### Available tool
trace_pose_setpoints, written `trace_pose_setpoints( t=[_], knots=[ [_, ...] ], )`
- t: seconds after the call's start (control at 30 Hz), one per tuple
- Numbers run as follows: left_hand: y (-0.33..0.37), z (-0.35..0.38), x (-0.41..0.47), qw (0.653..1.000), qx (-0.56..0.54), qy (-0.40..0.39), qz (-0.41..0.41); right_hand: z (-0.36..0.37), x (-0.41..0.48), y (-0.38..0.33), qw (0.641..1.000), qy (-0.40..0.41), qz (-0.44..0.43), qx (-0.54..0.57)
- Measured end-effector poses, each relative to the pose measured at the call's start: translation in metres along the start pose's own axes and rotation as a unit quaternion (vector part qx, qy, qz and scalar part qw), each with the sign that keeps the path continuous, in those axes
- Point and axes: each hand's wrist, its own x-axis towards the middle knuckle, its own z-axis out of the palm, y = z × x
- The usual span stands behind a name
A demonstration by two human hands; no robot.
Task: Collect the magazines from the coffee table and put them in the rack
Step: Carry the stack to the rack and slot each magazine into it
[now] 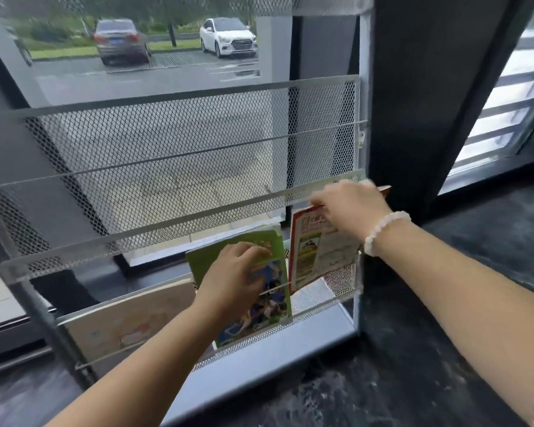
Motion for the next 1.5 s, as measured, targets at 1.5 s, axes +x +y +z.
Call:
trace_pose_setpoints(
  t=[1.5],
  knots=[
    [0.055, -0.024, 0.046, 0.897, -0.385, 0.206, -0.075, -0.08, -0.01, 0.062, 0.955, -0.027, -0.008, 0.296]
  ],
)
